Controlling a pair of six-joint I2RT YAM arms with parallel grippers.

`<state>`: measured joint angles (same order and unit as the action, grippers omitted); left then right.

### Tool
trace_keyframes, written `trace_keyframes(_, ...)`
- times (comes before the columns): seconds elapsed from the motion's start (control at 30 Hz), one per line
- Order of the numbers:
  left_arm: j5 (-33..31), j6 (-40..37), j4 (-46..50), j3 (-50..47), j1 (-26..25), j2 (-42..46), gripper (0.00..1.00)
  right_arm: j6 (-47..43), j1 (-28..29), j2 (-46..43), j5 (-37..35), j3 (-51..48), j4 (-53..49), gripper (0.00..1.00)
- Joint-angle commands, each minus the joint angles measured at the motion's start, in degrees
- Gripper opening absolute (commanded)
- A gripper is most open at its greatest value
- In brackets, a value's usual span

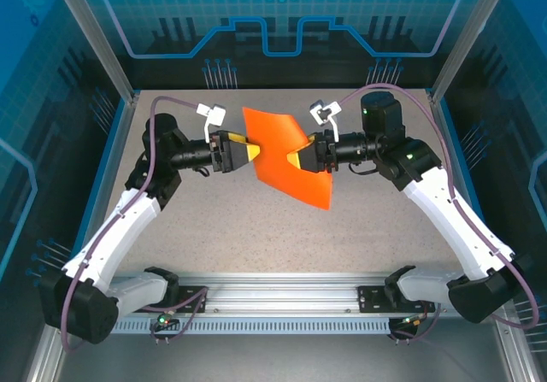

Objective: Fold a paper plane with a square sheet of paper (fold left side to right side)
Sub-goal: Place a square sheet of paper at the center of the table.

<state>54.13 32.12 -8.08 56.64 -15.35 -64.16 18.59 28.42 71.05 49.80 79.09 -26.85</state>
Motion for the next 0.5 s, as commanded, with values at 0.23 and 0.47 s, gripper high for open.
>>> trace_keyframes(0.23,3.76,-4.98,1.81,2.87,-2.37,0.02,0.45,-1.11,-0.37,-0.09,-2.35,0.08,-0.75,0.33)
trace_keyframes(0.47,1.39,-7.49,6.11,3.02,-3.58,0.21,0.04,0.04,-2.75,-1.59,-5.39,-3.73,0.05,0.34)
